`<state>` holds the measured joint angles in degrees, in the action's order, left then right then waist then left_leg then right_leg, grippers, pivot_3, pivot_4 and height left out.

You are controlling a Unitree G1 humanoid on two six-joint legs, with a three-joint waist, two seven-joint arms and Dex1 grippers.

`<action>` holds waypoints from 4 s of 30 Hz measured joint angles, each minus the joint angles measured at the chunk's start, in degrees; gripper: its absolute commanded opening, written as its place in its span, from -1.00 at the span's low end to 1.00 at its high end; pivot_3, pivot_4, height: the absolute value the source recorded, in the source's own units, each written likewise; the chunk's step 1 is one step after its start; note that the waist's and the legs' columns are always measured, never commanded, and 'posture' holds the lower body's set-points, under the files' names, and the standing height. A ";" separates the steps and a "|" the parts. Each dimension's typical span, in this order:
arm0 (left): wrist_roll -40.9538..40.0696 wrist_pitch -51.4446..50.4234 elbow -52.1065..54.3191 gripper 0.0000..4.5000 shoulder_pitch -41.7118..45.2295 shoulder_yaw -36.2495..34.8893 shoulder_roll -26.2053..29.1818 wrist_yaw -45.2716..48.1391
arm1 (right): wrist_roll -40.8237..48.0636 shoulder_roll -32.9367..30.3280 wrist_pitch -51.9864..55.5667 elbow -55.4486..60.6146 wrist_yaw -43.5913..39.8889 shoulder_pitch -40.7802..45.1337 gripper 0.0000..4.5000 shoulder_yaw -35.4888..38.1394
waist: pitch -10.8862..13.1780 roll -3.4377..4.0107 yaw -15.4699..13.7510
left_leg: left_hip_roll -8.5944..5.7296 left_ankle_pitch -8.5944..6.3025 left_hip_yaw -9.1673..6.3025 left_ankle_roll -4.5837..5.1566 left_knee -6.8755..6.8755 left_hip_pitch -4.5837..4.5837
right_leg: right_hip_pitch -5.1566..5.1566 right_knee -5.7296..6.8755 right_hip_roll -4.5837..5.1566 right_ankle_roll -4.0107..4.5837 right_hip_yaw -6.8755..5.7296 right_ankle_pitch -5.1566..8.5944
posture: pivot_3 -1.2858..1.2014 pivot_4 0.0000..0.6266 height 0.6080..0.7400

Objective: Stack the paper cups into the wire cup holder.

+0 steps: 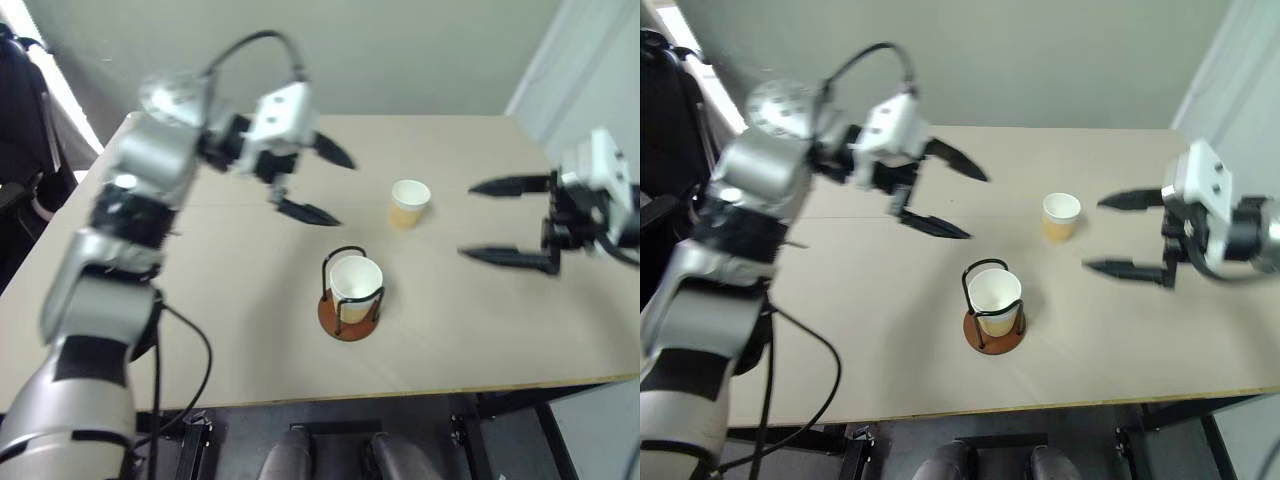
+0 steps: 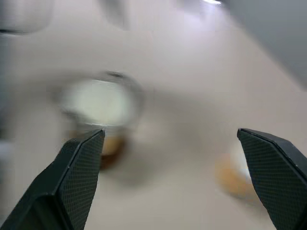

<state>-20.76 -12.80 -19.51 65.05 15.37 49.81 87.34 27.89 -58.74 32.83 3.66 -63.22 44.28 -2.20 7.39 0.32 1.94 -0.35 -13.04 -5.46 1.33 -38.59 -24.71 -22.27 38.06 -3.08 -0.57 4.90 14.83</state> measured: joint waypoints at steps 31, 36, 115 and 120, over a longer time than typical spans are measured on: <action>-13.12 -29.74 40.00 1.00 -36.22 -26.51 14.20 -21.95 | -38.34 28.90 -37.37 -69.90 4.18 28.92 -0.84 -16.70 | 0.01 0.04 -2.06 | 0.01 0.82 -0.02 -1.08 0.60 -1.05 | -1.38 0.03 0.19 0.73 -0.28 -0.39 | 0.03 -0.52 1.00; -13.73 -29.84 40.84 1.00 -36.00 -26.47 14.20 -22.96 | -38.34 28.85 -37.49 -69.84 3.26 29.02 -0.99 -16.28 | 0.01 0.05 -2.05 | 0.01 0.82 -0.02 -1.10 0.63 -1.05 | -1.38 0.01 0.19 0.76 -0.28 -0.41 | 0.03 -0.52 1.00; -16.38 -26.17 39.86 1.00 -50.37 -37.26 18.79 -16.33 | 7.73 -4.37 7.37 -2.83 -28.79 -11.62 0.97 10.00 | 0.01 0.02 -2.28 | 0.09 1.01 0.01 -1.45 1.65 0.22 | -0.47 -0.08 0.14 1.30 -0.28 -0.15 | 0.03 -0.52 1.00; -18.36 -26.29 39.99 1.00 -50.68 -37.26 18.10 -16.21 | 12.77 -5.17 10.48 1.14 -28.27 -15.70 0.97 15.12 | 0.02 0.03 -1.50 | 0.15 0.68 0.05 -1.00 1.74 0.77 | -0.05 -0.04 0.02 1.31 -0.22 -0.13 | 0.03 -0.52 1.00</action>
<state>-39.12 -39.08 20.48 14.37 -21.88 67.91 71.13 40.66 -63.91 43.31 4.79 -91.48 28.58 12.93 7.41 0.35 0.44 -0.20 -12.35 -5.41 0.33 -36.85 -23.95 -22.32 38.02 -3.06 0.74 4.67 14.70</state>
